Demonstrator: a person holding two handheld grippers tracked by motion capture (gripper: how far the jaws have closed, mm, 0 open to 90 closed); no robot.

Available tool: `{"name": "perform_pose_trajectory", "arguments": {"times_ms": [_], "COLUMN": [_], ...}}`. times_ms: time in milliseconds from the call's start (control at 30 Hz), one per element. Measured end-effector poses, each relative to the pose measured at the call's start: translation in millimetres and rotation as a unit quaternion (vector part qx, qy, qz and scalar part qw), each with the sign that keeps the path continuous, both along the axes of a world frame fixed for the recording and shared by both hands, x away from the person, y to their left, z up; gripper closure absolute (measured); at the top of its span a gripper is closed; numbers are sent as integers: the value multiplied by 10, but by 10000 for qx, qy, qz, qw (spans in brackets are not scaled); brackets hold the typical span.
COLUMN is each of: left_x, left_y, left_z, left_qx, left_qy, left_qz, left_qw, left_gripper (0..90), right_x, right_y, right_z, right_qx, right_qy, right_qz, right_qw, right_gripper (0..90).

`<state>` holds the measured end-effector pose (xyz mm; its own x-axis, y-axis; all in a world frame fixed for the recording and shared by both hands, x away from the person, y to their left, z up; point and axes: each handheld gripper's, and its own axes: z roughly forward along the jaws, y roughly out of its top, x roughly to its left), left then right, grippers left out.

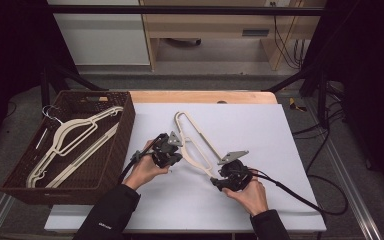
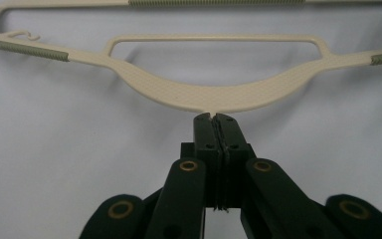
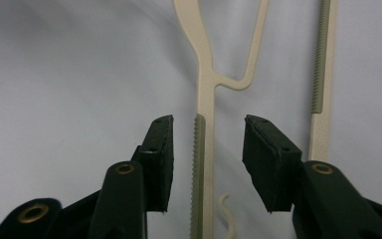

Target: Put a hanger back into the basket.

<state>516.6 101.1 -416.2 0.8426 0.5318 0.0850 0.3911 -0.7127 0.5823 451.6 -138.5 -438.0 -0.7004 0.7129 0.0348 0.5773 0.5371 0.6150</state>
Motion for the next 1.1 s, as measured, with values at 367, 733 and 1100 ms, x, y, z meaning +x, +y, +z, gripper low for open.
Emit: {"name": "perform_pose_trajectory", "arguments": {"times_ms": [367, 733, 1100], "left_x": [-100, -107, -145], "left_y": [-123, -143, -50], "left_z": [177, 235, 387], "left_qx": [91, -48, -1239], "left_qy": [47, 224, -209], "left_qz": [-15, -3, -323], "left_qw": [9999, 9997, 9915], "left_gripper": [891, 890, 583], "right_x": [-51, -102, -104], "right_y": [50, 53, -34], "right_z": [-95, -82, 4], "right_qx": [-379, -592, -689], "right_qy": [-93, -98, -330], "right_qz": [95, 62, 98], "right_qw": [9992, 9982, 9970], "right_gripper": [609, 803, 812]}}
